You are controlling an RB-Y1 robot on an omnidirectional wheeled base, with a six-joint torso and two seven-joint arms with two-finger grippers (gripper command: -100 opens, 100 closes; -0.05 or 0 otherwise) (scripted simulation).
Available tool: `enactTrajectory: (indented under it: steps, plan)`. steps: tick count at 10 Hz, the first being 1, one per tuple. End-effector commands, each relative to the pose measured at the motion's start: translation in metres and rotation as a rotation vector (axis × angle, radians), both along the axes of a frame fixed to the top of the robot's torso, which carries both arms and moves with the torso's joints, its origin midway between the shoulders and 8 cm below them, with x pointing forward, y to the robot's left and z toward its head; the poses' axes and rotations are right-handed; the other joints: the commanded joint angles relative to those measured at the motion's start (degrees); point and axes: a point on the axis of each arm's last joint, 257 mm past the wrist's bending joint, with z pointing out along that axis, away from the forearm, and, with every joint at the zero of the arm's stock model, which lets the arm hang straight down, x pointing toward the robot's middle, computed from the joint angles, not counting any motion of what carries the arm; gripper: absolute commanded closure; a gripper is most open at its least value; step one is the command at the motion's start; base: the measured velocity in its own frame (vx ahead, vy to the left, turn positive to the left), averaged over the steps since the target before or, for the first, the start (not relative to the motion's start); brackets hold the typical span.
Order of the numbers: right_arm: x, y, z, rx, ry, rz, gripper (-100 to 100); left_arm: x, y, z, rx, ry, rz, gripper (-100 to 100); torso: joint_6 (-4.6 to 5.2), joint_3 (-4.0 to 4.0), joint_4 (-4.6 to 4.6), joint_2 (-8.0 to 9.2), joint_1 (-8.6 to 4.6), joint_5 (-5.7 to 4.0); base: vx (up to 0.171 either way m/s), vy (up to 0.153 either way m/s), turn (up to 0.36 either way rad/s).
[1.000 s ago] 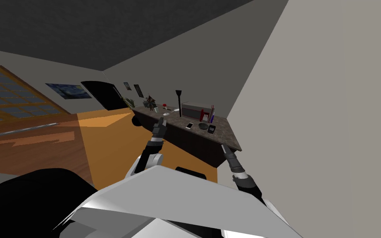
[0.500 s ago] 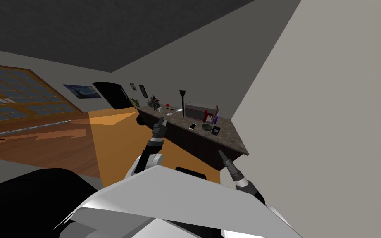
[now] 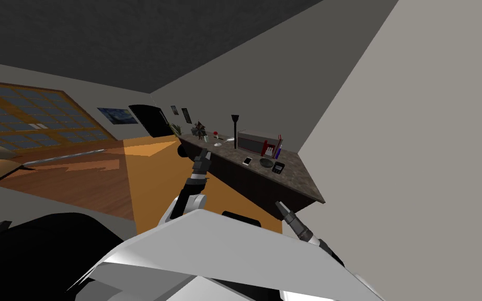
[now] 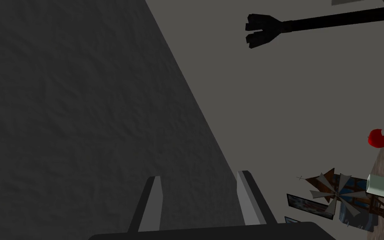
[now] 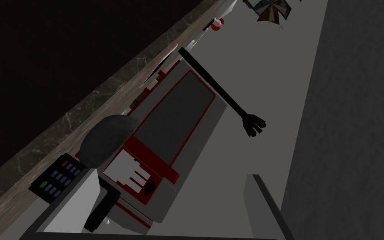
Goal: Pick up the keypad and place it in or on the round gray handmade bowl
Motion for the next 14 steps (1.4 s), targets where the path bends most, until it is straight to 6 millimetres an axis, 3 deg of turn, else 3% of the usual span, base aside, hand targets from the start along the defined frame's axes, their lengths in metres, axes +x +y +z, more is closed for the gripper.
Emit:
enactTrajectory:
  steps: [1, 2, 3, 4, 6, 7, 9, 10, 11, 12, 14]
  plan:
    - [-0.002, -0.005, -0.005, -0.032, 0.014, 0.020, -100, 0.000, 0.000, 0.000, 0.000, 0.000, 0.000, 0, 0.00, 0.00, 0.00, 0.00, 0.00, 0.00, 0.016, 0.017, -0.007]
    - [-0.017, -0.012, -0.027, -0.086, 0.060, 0.052, -100, 0.000, 0.000, 0.000, 0.000, 0.000, 0.000, 0, 0.01, 0.03, 0.01, 0.06, -0.07, -0.01, 0.030, 0.040, 0.123]
    - [-0.019, -0.016, -0.028, -0.111, 0.067, 0.070, -100, 0.000, 0.000, 0.000, 0.000, 0.000, 0.000, 0, -0.01, 0.02, 0.01, 0.03, -0.02, -0.01, 0.033, 0.037, 0.073]
    - [-0.034, -0.024, -0.048, -0.160, 0.111, 0.100, -100, 0.000, 0.000, 0.000, 0.000, 0.000, 0.000, 0, 0.00, 0.01, 0.00, 0.02, -0.02, 0.00, 0.052, 0.052, 0.120]
    - [-0.037, -0.032, -0.049, -0.196, 0.120, 0.124, -100, 0.000, 0.000, 0.000, 0.000, 0.000, 0.000, 0, 0.01, -0.02, -0.01, -0.02, -0.01, 0.00, 0.030, 0.022, 0.033]
    - [-0.053, -0.042, -0.067, -0.248, 0.163, 0.156, -100, 0.000, 0.000, 0.000, 0.000, 0.000, 0.000, 0, 0.02, 0.03, 0.01, 0.06, -0.09, -0.02, 0.034, 0.026, 0.141]
    - [-0.055, -0.050, -0.068, -0.281, 0.171, 0.177, -100, 0.000, 0.000, 0.000, 0.000, 0.000, 0.000, 0, 0.01, 0.00, 0.00, -0.01, -0.06, -0.01, 0.032, 0.017, 0.031]
    - [-0.071, -0.064, -0.084, -0.338, 0.214, 0.213, -100, 0.000, 0.000, 0.000, 0.000, 0.000, 0.000, 0, 0.02, 0.03, 0.01, 0.05, -0.10, -0.02, 0.040, 0.020, 0.123]
    - [-0.072, -0.070, -0.083, -0.359, 0.219, 0.226, -100, 0.000, 0.000, 0.000, 0.000, 0.000, 0.000, 0, -0.01, 0.00, 0.00, 0.00, -0.08, -0.02, 0.043, 0.022, 0.081]
    - [-0.087, -0.084, -0.097, -0.410, 0.259, 0.258, -100, 0.000, 0.000, 0.000, 0.000, 0.000, 0.000, 0, 0.01, -0.01, 0.00, -0.01, -0.07, -0.01, 0.062, 0.028, 0.131]
    - [-0.089, -0.097, -0.095, -0.452, 0.269, 0.285, -100, 0.000, 0.000, 0.000, 0.000, 0.000, 0.000, 0, 0.01, -0.05, -0.02, -0.08, -0.04, -0.01, 0.043, 0.018, 0.038]
